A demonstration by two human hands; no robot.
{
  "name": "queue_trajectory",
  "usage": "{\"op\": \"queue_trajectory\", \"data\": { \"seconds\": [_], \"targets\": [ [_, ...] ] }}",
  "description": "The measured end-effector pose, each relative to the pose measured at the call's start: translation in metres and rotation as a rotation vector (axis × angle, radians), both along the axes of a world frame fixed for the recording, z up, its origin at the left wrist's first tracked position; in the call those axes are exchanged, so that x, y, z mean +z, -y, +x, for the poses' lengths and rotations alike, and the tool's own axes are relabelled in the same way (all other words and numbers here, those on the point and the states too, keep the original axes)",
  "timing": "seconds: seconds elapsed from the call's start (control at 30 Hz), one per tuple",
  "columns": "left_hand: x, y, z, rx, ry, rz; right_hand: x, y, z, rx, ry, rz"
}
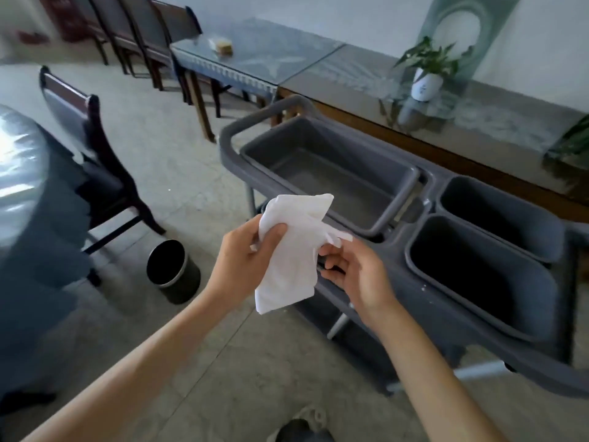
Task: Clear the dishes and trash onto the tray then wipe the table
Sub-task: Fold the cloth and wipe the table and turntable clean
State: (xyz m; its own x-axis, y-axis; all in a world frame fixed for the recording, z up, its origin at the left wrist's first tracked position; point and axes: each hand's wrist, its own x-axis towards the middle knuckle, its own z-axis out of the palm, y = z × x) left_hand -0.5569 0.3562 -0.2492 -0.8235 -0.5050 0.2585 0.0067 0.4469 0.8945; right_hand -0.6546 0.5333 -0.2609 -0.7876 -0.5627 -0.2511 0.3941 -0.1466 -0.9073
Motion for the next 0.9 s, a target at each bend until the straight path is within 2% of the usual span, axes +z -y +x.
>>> {"op": "queue_trajectory", "data": {
  "seconds": [0.1,0.2,0.33,0.5,0.9],
  "targets": [
    [0.001,0.028,0.07,0.132,-0.026,0.105,0.0,0.045,0.043,0.125,-0.055,0.073],
    [0.0,0.051,0.146,0.265,-0.011,0.191,-0.004,0.089,0.099,0.236,-0.009,0.073],
    [-0.001,0.069,0.244,0.396,-0.025,0.299,-0.008,0.133,0.182,0.543,-0.001,0.066],
    [-0.006,0.079,0.353,0.576,-0.08,0.409,-0.011,0.175,0.275,0.771,-0.074,0.097],
    [-0.02,0.062,0.543,1.066,-0.24,0.517,-0.016,0.245,0.445,1.233,-0.175,0.159]
  ]
}}
